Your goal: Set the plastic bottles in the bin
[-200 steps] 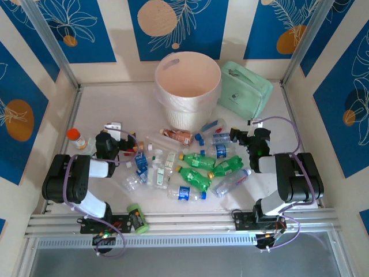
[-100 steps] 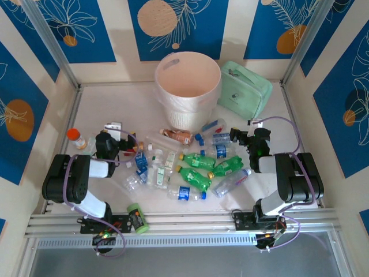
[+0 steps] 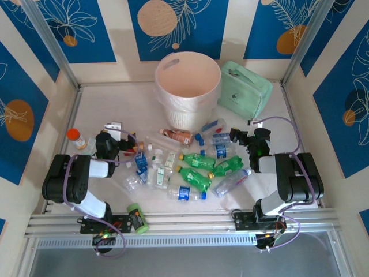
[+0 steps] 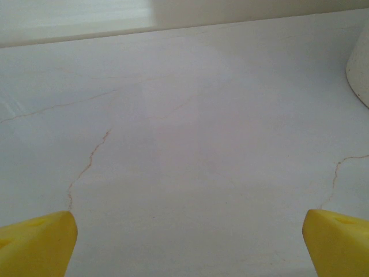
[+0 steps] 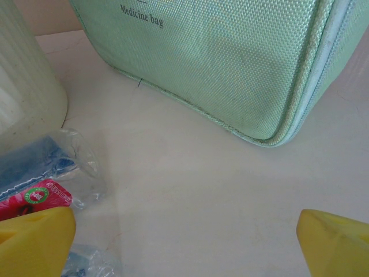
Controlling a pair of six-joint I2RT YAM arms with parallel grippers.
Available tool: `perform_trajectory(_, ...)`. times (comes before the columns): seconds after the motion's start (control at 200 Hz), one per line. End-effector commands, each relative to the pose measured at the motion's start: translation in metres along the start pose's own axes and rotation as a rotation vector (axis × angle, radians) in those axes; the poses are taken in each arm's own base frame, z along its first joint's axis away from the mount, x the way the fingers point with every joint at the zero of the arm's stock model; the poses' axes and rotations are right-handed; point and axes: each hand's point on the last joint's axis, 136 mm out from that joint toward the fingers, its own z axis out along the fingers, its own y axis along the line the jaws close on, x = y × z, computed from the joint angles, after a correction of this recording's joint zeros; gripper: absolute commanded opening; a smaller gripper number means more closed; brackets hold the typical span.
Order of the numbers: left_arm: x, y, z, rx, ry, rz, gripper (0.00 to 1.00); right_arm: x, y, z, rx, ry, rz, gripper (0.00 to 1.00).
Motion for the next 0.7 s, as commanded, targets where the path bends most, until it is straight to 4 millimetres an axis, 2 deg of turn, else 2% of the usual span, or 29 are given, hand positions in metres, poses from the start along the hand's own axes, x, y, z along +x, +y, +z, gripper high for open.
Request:
perform_trajectory(0.0,-0.01,0.001,0.001,0.003,-0.024,0.001,1.0,-0.03,-0.004,-0.003,0.077,-0.046,-0.013,0.99)
perform_trajectory(0.05,-0.02,0.004,-0.003,-0.02,0.018,0.0,1.0,-0.058,-0.014,-0.018,0.196,-0.01,0.02,0.99)
perform_trajectory(0.1,-0.048,0.014,-0.011,-0.081,0.053,-0.005,1.0,-0.085,-0.036,-0.049,0.337,0.058,0.224,0.99)
perform_trajectory(0.14,-0.077,0.029,-0.021,-0.163,0.034,-0.049,1.0,-0.096,-0.04,-0.073,0.354,0.129,0.367,0.99)
perform_trajectory(0.195,-0.117,0.039,-0.039,-0.217,-0.021,-0.138,1.0,-0.095,-0.048,-0.098,0.408,0.186,0.504,0.99)
perform_trajectory(0.245,-0.147,0.038,-0.054,-0.204,-0.062,-0.225,0.96,-0.071,-0.065,-0.123,0.546,0.241,0.668,0.99)
perform_trajectory(0.275,-0.16,0.034,-0.062,-0.183,-0.072,-0.287,0.95,-0.062,-0.063,-0.128,0.504,0.29,0.72,0.99)
perform_trajectory(0.295,-0.168,0.03,-0.065,-0.16,-0.078,-0.323,0.95,-0.059,-0.057,-0.129,0.452,0.321,0.737,0.92)
perform_trajectory(0.33,-0.174,0.018,-0.069,-0.113,-0.066,-0.369,0.94,-0.051,-0.048,-0.136,0.426,0.383,0.755,0.84)
perform_trajectory(0.405,-0.181,-0.016,-0.073,-0.025,-0.024,-0.404,0.94,-0.032,-0.033,-0.164,0.508,0.528,0.729,0.78)
perform_trajectory(0.545,-0.165,-0.102,-0.078,0.148,0.104,-0.29,0.92,-0.004,-0.004,-0.21,0.612,0.764,0.587,0.77)
perform_trajectory(0.575,-0.16,-0.118,-0.079,0.183,0.133,-0.269,0.92,0.001,0.002,-0.219,0.615,0.802,0.562,0.81)
perform_trajectory(0.62,-0.153,-0.14,-0.081,0.234,0.176,-0.257,0.89,0.009,0.011,-0.23,0.621,0.851,0.534,0.94)
perform_trajectory(0.695,-0.149,-0.168,-0.086,0.306,0.219,-0.264,0.86,0.023,0.021,-0.245,0.62,0.91,0.518,0.95)
